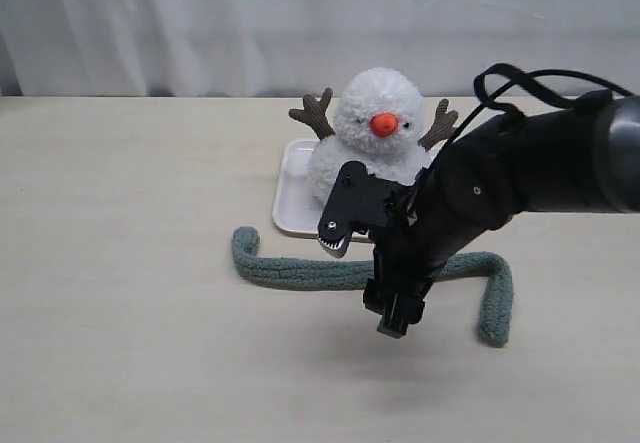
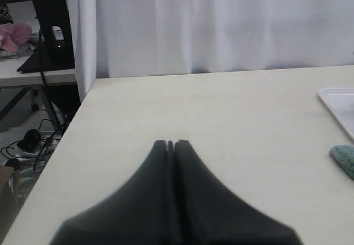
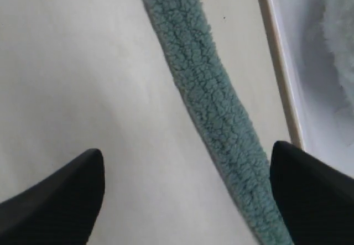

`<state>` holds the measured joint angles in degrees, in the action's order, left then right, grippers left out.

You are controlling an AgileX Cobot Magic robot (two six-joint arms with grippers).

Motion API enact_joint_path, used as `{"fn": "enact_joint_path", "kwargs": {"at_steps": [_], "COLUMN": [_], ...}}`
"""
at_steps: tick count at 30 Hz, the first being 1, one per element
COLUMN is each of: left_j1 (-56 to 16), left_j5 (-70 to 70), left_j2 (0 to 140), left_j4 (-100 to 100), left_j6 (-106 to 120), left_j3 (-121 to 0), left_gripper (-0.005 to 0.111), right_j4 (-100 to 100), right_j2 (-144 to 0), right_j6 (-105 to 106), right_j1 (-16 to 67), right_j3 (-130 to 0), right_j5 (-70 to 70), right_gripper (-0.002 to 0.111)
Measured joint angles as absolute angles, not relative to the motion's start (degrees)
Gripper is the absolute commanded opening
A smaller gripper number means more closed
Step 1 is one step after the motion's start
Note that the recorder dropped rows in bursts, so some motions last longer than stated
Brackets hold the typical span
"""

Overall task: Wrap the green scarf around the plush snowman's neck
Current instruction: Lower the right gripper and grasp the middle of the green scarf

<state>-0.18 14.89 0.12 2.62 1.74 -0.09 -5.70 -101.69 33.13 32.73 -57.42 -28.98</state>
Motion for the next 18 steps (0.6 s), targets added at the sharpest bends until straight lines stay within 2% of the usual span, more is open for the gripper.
{"fn": "enact_joint_path", "kwargs": {"at_steps": [8, 13, 18], "left_j1": [-0.18, -0.18, -0.18], "left_j5": [14.89, 14.89, 14.89], "left_j2": [0.12, 0.12, 0.12], "left_j4": [2.62, 2.62, 2.62], "left_j6": [1.74, 1.74, 1.74], "left_j3": [-0.09, -0.09, -0.09], "left_gripper": [0.000, 0.000, 0.000], "right_j4": [-16.00, -16.98, -17.18], "right_j2": [-106.28, -107.99, -109.16], "right_j6": [27.70, 27.16, 27.41], "right_j1": [32.73, 32.73, 32.73], "right_j3": [-57.52, -57.55, -57.66], "right_j5": [-22.14, -19.98, -19.48], "right_gripper": [0.077, 0.071, 0.071]}}
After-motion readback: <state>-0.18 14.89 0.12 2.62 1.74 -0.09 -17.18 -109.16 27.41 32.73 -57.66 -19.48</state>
